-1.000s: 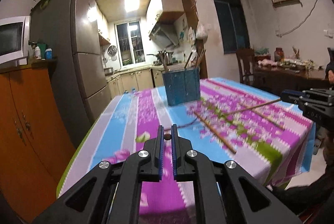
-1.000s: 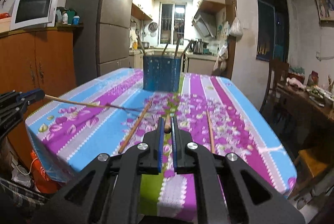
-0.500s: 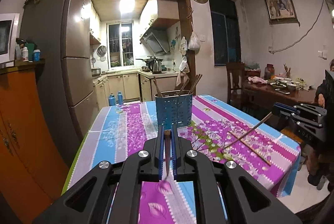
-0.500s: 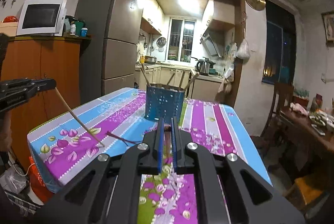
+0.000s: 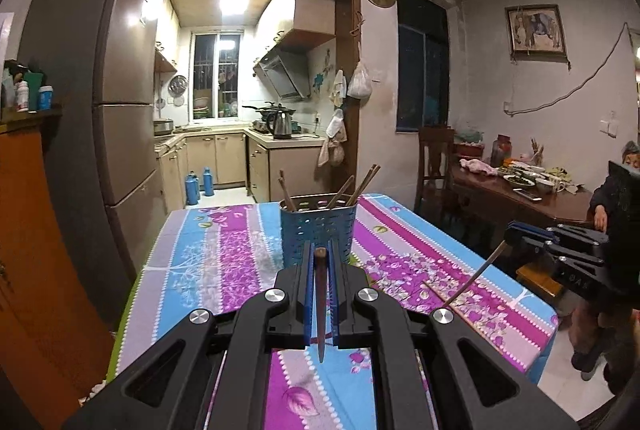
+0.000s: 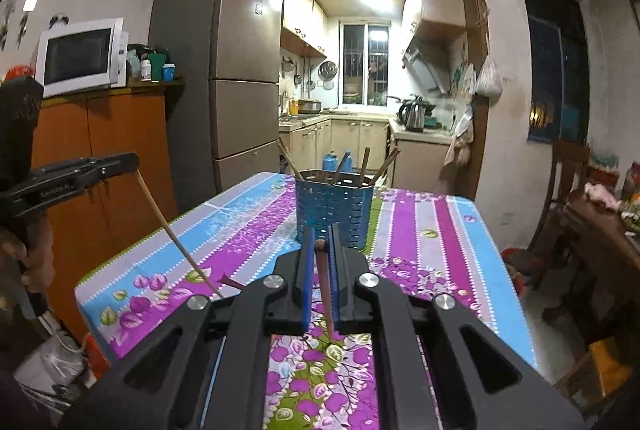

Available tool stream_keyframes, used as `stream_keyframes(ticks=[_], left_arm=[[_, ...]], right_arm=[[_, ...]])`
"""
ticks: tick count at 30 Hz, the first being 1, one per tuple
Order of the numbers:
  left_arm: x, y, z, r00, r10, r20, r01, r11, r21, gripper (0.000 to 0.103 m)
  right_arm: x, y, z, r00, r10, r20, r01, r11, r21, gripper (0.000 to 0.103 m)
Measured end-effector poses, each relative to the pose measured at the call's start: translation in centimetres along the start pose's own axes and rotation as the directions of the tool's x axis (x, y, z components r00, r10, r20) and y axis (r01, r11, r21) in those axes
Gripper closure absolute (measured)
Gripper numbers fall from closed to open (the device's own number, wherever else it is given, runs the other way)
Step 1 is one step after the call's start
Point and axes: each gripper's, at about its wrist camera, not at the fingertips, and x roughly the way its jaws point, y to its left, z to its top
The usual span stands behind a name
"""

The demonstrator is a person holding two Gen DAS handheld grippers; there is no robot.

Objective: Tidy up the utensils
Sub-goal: 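Lift both chopsticks and lower them into the blue utensil holder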

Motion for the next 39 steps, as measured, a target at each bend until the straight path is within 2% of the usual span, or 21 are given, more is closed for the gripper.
stream_keyframes(ticks=[3, 7, 15, 22, 28, 32, 34, 36, 39], left_arm=[[0.9, -0.2, 0.7, 1.0, -0.003, -0.003, 0.003, 1.0, 0.018, 0.095], [2.4, 0.2, 1.4, 0.999, -0.036, -0.026, 0.036, 0.999, -0.013, 0.095], [4.0, 1.0, 3.1, 0.998, -0.056, -0.037, 0.055, 0.998, -0.026, 0.095], [5.7, 1.0, 5.6, 0.997, -0.078, -0.012, 0.078, 0.997, -0.011, 0.095], [8.0, 0.8, 12.1, 0.99, -0.128, 0.065, 0.128, 0.992, 0.003, 0.095], [10.7, 0.2, 16.8, 0.989, -0.085, 0.124, 0.079, 0.995, 0.058, 0.095], [12.7, 0.3, 18.7, 0.989, -0.075, 0.125, 0.068, 0.996, 0.064, 0.095], [14.4, 0.4, 19.7, 0.989, -0.064, 0.13, 0.055, 0.996, 0.071, 0.095], [17.4, 0.6, 20.3, 0.991, -0.057, 0.122, 0.047, 0.996, 0.08, 0.095]], right_arm=[[0.6, -0.4, 0.6, 1.0, 0.002, -0.007, -0.002, 1.0, 0.002, 0.098], [1.2, -1.0, 1.3, 1.0, 0.017, -0.019, -0.017, 1.0, 0.017, 0.098], [2.2, -2.0, 2.6, 0.998, 0.045, -0.037, -0.044, 0.999, 0.027, 0.098], [2.9, -2.4, 4.6, 0.997, 0.064, -0.033, -0.063, 0.998, 0.021, 0.098], [3.7, -3.5, 11.7, 0.995, 0.079, 0.063, -0.079, 0.997, -0.005, 0.098], [4.5, -5.0, 17.9, 0.985, 0.082, 0.152, -0.084, 0.996, 0.007, 0.098], [5.6, -5.8, 20.6, 0.981, 0.057, 0.187, -0.059, 0.998, 0.008, 0.098], [7.4, -6.7, 22.7, 0.979, 0.043, 0.202, -0.048, 0.999, 0.02, 0.098], [10.7, -8.0, 24.2, 0.98, 0.02, 0.2, -0.03, 0.998, 0.048, 0.098]])
